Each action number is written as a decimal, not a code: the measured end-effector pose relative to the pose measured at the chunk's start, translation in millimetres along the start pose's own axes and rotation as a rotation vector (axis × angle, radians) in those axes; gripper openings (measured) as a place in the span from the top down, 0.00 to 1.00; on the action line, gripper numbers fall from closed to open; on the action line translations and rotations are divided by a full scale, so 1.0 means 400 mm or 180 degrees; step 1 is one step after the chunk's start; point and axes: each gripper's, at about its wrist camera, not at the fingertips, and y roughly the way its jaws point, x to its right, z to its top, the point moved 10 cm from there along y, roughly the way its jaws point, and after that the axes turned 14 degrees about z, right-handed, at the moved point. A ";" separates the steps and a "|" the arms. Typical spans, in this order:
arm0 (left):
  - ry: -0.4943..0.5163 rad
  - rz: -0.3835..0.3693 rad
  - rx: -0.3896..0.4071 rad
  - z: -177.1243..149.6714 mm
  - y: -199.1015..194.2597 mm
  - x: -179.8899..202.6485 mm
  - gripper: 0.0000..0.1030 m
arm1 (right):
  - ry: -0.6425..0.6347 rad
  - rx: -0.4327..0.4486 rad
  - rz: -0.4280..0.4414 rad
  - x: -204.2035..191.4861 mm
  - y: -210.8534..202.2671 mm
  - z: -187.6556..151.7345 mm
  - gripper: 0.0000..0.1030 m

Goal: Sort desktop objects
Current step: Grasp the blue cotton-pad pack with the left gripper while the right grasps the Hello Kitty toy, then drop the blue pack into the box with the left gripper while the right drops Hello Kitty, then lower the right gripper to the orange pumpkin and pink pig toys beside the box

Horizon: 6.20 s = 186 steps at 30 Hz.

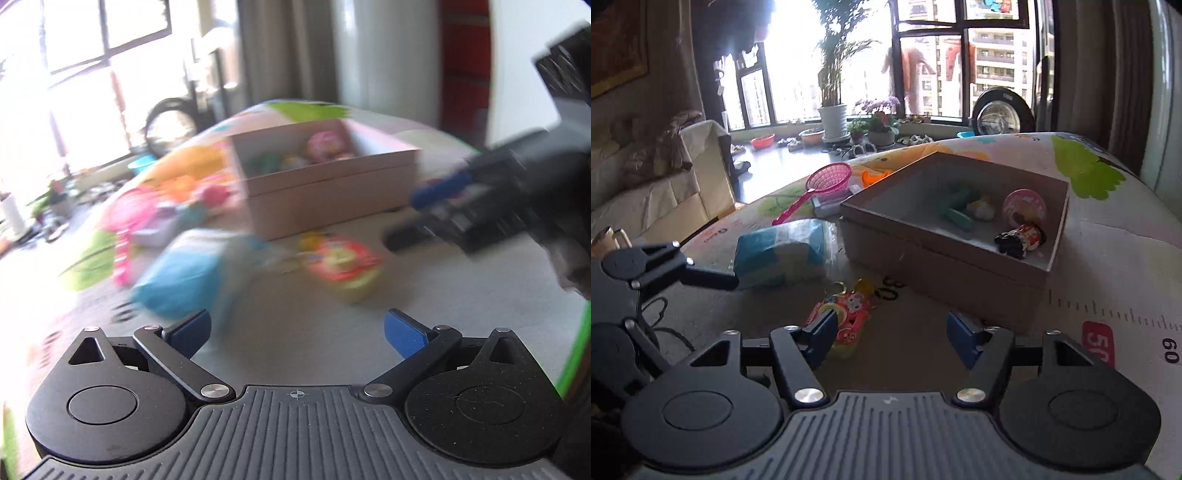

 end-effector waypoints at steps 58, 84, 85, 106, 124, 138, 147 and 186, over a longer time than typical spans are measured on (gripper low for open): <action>-0.0093 0.0477 0.0691 0.231 -0.095 -0.054 0.43 | -0.0098 0.0849 -0.0551 0.025 -0.332 0.167 0.63; -0.0477 0.0311 0.0178 0.192 0.115 -0.094 0.04 | 0.0107 -0.0041 -0.0810 0.227 -0.124 -0.028 0.32; -0.0547 0.0245 0.0151 0.176 0.102 -0.088 0.04 | 0.0072 -0.0095 -0.0848 0.231 -0.103 -0.035 0.31; -0.0738 0.0047 0.0171 0.076 0.035 -0.078 0.02 | -0.0035 0.0589 -0.0853 0.224 -0.175 0.367 0.33; -0.1146 -0.0062 0.0018 0.020 0.101 -0.140 0.02 | 0.0357 -0.0509 -0.0144 0.223 0.209 0.246 0.53; -0.0884 0.0676 0.0071 0.055 0.130 -0.214 0.00 | 0.0470 -0.0393 0.0055 0.114 0.191 0.359 0.33; -0.1277 0.0630 0.0037 0.031 0.145 -0.270 0.00 | 0.0293 -0.0636 -0.0077 0.085 0.516 0.505 0.62; -0.1285 0.0443 0.0003 0.007 0.113 -0.248 0.00 | 0.0424 -0.0901 0.0331 -0.022 0.752 0.526 0.87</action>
